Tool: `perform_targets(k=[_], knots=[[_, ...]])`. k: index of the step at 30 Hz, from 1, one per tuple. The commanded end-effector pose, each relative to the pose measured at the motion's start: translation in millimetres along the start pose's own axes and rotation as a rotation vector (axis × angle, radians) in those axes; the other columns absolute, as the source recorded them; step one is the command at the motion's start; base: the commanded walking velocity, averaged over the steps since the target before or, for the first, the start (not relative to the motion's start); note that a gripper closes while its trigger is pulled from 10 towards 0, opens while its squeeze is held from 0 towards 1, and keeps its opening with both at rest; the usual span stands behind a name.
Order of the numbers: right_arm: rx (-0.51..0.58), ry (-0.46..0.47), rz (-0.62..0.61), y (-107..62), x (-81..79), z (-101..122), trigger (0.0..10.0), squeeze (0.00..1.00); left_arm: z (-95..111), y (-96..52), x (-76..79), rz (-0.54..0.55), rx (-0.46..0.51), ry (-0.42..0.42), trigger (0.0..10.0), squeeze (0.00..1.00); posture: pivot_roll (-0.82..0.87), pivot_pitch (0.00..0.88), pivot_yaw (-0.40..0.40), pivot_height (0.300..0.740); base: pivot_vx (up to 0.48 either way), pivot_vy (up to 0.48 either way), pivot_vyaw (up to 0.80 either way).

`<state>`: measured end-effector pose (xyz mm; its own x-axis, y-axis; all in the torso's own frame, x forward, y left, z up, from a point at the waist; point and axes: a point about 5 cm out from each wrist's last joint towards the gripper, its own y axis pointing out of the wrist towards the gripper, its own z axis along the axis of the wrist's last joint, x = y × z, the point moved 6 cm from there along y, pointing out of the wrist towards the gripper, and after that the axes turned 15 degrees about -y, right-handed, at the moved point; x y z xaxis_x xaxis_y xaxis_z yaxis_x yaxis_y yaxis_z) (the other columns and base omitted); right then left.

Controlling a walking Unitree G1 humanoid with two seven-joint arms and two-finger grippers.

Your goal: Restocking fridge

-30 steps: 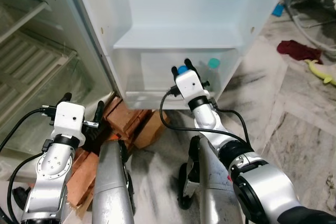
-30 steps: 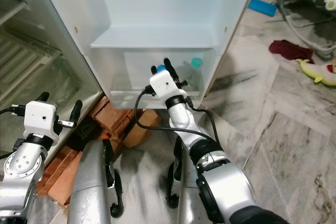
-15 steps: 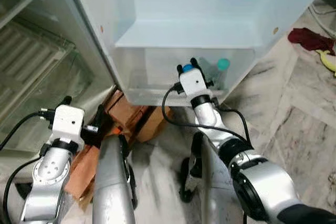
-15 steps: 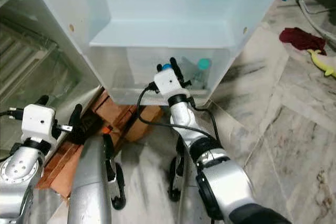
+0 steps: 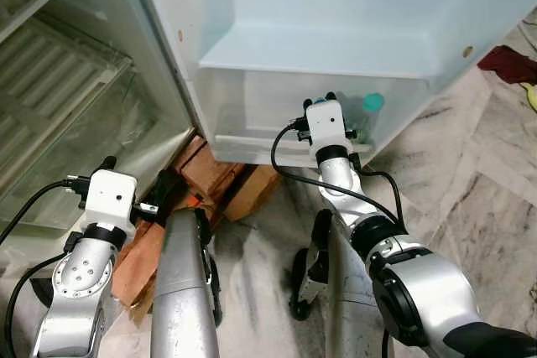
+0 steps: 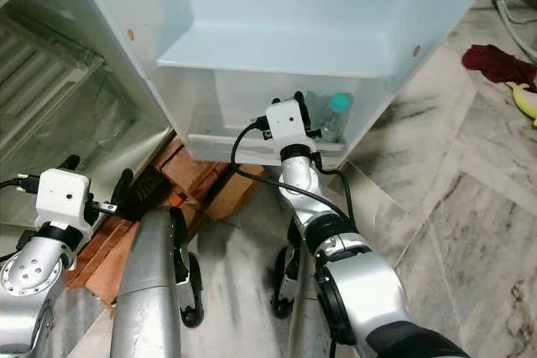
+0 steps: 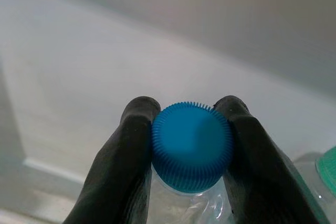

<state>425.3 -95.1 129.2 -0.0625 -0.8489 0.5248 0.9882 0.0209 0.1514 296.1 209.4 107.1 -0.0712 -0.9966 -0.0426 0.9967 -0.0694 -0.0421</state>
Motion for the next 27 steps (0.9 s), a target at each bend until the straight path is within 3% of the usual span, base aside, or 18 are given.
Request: perform_targets(k=[1, 2, 3, 4, 10, 13, 15, 23, 27], knots=[[-0.189, -0.018, -0.079, -10.2, 25.4, -50.2, 10.0, 0.00, -5.8, -3.6, 2.0, -0.011, -0.028, 0.001, 10.0, 0.00, 0.16, 0.362, -0.027, 0.539, 0.000, 0.000, 0.00], [-0.195, -0.022, -0.088, -9.9, 27.6, -51.2, 10.0, 0.55, -5.8, -2.9, 3.2, -0.015, -0.028, 0.001, 10.0, 0.00, 0.16, 0.361, -0.026, 0.539, 0.000, 0.000, 0.00], [-0.195, -0.022, -0.088, -9.9, 27.6, -51.2, 10.0, 0.55, -5.8, -2.9, 3.2, -0.015, -0.028, 0.001, 10.0, 0.00, 0.16, 0.361, -0.026, 0.539, 0.000, 0.000, 0.00], [-0.203, -0.036, -0.099, -10.2, 30.1, -52.9, 10.0, 0.76, -5.6, -2.3, 4.1, -0.018, -0.027, 0.002, 10.0, 0.00, 0.16, 0.361, -0.026, 0.539, 0.000, 0.000, 0.00], [-0.217, -0.080, -0.159, -10.9, 41.7, -56.3, 10.0, 0.76, -5.2, 0.3, 4.3, -0.021, -0.025, 0.003, 10.0, 0.00, 0.16, 0.352, -0.023, 0.539, 0.000, 0.000, 0.00], [-0.200, -0.056, -0.183, -8.3, 46.7, -51.7, 10.0, 0.76, -5.2, 2.4, 4.4, -0.024, -0.025, 0.005, 10.0, 0.00, 0.16, 0.347, -0.019, 0.539, 0.000, 0.000, 0.00], [-0.184, -0.035, -0.192, -6.6, 48.8, -48.0, 10.0, 0.92, -5.1, 3.6, 4.5, -0.026, -0.025, 0.006, 10.0, 0.00, 0.16, 0.343, -0.019, 0.539, 0.000, 0.000, 0.00], [-0.074, 0.000, -0.195, 3.6, 51.1, -21.1, 10.0, 0.91, -1.9, 9.5, 3.9, -0.023, -0.011, 0.010, 10.0, 0.00, 0.16, 0.323, -0.023, 0.539, 0.000, 0.000, 0.00], [-0.063, 0.007, -0.193, 4.7, 51.4, -18.5, 10.0, 0.91, -1.8, 11.3, 3.9, -0.021, -0.007, 0.010, 10.0, 0.00, 0.16, 0.316, -0.025, 0.539, 0.000, 0.000, 0.00]])
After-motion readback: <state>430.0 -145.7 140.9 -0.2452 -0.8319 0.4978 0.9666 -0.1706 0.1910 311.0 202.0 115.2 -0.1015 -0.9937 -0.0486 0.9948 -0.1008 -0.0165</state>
